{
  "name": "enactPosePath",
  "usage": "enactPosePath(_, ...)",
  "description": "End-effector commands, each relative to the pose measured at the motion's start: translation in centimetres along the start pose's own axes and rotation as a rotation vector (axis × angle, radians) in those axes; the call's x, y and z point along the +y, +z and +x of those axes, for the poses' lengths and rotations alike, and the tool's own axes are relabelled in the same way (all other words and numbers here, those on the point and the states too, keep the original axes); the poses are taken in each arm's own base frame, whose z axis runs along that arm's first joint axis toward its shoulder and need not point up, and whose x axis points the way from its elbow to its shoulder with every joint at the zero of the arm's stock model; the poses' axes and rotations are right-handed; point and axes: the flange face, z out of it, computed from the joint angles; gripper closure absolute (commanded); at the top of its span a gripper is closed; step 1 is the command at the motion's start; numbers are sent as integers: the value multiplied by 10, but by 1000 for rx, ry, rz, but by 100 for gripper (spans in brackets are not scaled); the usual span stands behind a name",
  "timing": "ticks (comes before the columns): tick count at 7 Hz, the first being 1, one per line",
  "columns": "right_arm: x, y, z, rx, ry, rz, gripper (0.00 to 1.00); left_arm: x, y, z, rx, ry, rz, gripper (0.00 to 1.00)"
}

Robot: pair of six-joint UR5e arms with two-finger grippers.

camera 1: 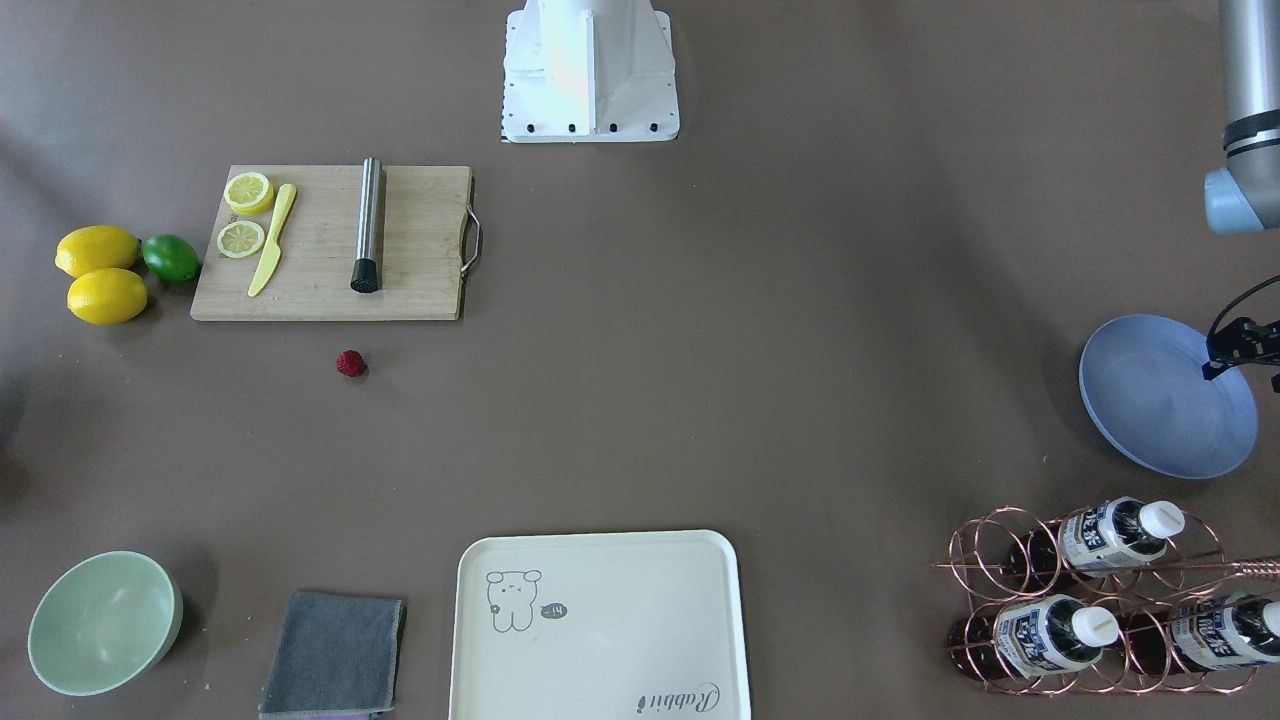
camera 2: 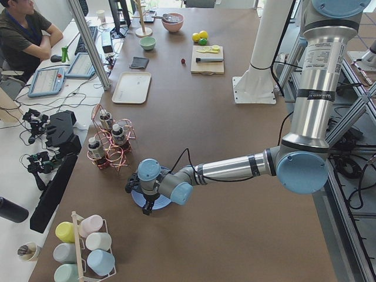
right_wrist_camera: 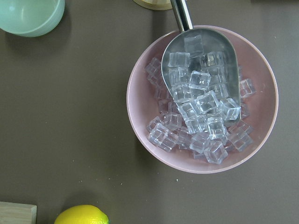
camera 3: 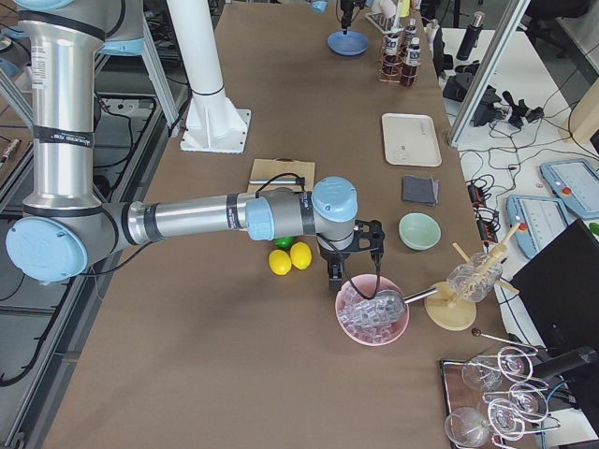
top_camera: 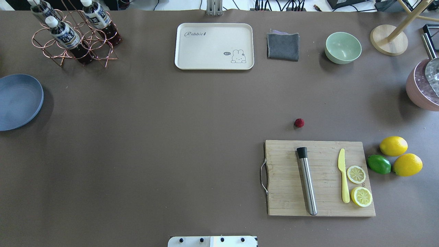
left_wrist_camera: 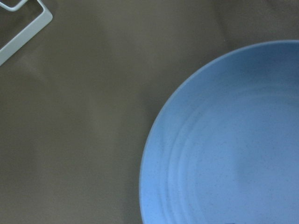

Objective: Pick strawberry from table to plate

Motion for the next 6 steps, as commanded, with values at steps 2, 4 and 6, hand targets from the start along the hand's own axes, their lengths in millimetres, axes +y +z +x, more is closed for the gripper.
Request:
enactPosePath(2, 0, 0, -5, -1, 1, 3, 0, -11, 10, -6, 24, -18, -23, 16)
enactPosePath(4, -4, -3, -19, -2, 7, 10, 0, -9, 13, -11, 9, -34, -32, 18)
enactPosePath(6, -5, -2, -25, 0, 2, 9, 0, -7, 13, -14, 7, -57, -36, 29)
